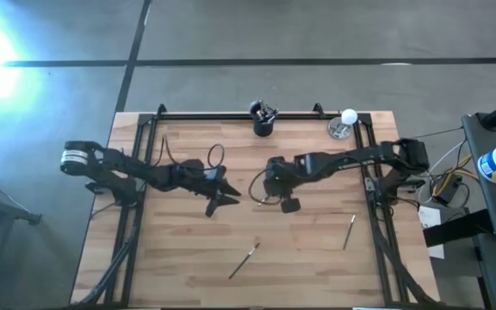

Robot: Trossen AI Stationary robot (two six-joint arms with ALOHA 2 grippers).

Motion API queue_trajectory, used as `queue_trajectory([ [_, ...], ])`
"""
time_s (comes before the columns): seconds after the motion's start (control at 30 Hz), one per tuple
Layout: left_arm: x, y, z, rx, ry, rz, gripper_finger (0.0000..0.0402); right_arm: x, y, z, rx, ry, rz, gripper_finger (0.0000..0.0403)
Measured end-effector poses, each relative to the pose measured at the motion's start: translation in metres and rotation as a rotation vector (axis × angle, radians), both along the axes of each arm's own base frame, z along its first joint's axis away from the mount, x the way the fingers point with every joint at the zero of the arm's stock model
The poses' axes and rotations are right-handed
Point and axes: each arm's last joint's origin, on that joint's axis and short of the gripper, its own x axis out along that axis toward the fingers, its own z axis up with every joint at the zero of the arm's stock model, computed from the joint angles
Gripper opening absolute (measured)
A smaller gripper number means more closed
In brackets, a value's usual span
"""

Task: Put items in baskets/containers
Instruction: Put the black eyeshadow brush into the black pen holder

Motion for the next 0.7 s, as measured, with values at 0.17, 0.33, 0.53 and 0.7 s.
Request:
queue_trajectory([
  [0.17,-0.013,0.0,-0.013,-0.027,-0.014,0.043,0.014,0.001,-0.016,-0.032,0.028,0.096,0.049,0.0085],
  [0.33,-0.02,0.0,-0.02,-0.028,0.007,0.073,0.014,0.004,-0.024,-0.062,0.009,0.192,0.089,0.0106],
  [0.53,-0.02,0.0,-0.02,-0.033,0.009,0.08,0.014,0.016,-0.029,-0.066,0.006,0.198,0.07,0.0098],
  [0.7,-0.019,0.0,-0.02,-0.034,0.008,0.08,0.014,0.019,-0.03,-0.055,-0.013,0.152,0.06,0.0087],
])
